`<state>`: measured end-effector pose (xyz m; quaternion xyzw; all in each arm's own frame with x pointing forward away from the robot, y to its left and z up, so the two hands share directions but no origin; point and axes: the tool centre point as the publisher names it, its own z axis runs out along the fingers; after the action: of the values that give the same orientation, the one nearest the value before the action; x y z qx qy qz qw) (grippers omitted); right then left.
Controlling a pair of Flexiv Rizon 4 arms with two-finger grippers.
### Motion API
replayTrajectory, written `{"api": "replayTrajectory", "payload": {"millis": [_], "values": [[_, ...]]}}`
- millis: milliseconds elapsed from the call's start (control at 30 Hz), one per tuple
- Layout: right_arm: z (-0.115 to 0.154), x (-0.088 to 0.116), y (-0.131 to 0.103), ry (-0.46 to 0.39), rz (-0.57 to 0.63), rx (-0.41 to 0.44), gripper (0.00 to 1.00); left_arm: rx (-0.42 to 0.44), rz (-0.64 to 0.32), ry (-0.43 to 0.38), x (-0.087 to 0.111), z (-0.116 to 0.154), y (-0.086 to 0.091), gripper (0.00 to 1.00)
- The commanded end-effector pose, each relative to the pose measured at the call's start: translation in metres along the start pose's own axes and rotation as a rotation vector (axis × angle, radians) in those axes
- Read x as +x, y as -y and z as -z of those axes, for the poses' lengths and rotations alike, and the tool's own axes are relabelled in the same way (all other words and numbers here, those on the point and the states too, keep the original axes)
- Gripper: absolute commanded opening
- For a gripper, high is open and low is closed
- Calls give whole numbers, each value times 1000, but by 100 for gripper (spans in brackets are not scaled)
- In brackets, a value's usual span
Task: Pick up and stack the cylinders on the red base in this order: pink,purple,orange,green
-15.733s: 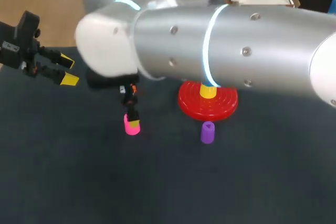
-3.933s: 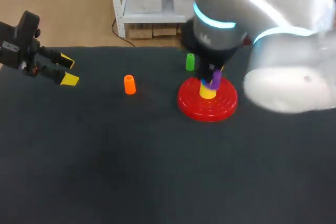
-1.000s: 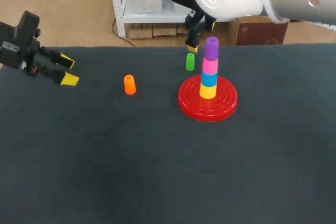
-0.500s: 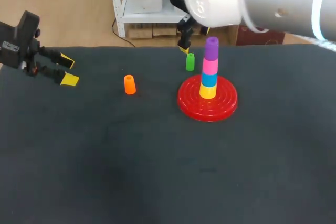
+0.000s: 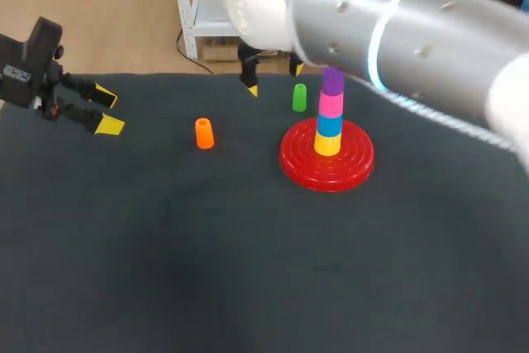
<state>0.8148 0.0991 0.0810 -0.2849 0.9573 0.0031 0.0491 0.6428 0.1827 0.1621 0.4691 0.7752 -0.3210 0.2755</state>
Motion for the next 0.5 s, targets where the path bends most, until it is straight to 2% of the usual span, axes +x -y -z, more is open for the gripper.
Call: {"api": "replayTrajectory", "payload": {"millis": [33,500], "values": [[-3,-18,-1,-94,-16,19,100,0,-2,3,1,0,0,100],[-4,-6,28,-128,-17,26,100,0,-2,3,1,0,0,100]]}}
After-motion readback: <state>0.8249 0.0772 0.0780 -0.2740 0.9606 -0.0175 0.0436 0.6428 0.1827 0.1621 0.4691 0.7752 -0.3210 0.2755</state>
